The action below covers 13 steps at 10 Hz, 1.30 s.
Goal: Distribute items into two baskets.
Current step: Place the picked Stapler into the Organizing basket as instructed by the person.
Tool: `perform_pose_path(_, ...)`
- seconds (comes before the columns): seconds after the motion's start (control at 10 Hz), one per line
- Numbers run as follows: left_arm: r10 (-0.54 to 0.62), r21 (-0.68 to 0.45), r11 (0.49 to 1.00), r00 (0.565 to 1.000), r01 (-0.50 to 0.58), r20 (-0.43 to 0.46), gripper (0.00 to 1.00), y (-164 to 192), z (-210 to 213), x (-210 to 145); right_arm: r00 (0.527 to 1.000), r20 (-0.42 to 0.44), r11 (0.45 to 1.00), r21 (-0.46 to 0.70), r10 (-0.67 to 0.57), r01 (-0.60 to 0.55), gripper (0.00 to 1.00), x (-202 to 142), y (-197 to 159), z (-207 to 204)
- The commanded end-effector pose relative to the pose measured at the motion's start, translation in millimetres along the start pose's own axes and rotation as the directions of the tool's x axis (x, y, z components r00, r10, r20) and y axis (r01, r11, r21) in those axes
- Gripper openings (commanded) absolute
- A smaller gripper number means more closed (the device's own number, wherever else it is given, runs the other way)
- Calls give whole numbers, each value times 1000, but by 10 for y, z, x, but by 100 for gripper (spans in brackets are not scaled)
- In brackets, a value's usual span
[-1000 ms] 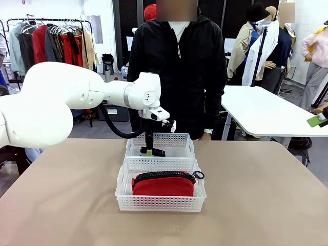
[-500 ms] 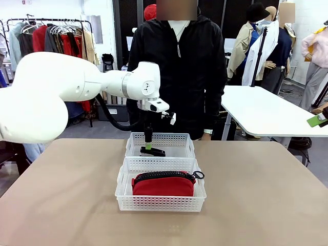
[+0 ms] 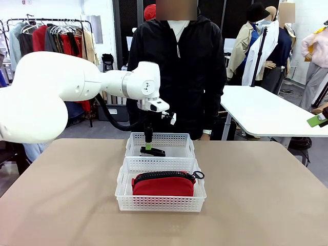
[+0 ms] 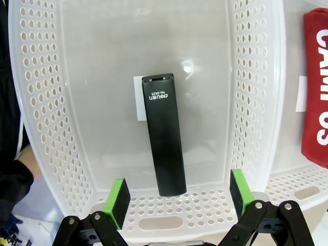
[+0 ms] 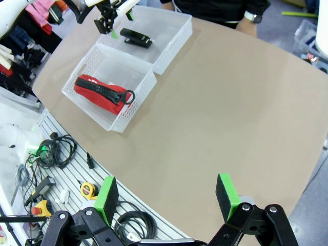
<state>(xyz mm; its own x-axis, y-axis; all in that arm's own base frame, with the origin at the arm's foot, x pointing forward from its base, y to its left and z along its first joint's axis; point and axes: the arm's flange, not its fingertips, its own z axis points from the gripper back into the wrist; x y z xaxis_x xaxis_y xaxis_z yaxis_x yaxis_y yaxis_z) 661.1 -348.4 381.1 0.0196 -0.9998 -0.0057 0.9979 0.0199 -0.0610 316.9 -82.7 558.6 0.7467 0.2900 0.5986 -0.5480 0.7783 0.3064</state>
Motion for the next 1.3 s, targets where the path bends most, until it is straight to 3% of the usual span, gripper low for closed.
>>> perform_pose_path(0.0, -1, 11, 1000, 1000, 1, -3, 100, 7, 22, -4, 1000, 0, 1000, -1, 3, -3, 100, 20, 11, 15)
perform_pose_path(0.8, 0, 0, 1000, 1000, 0, 0, 100, 1, -2, 0, 1000, 0, 1000, -1, 3, -3, 100, 20, 11, 15)
perform_pose_path(1.1, 252, 113, 956, 955, -270, 157, 100, -364, 593, -775, 1000, 0, 1000, -1, 3, -3, 100, 20, 11, 15)
perform_pose_path(1.2, 288, 132, 939, 934, -319, 214, 100, -510, 763, -1037, 1000, 0, 1000, -1, 3, -3, 100, 20, 11, 15)
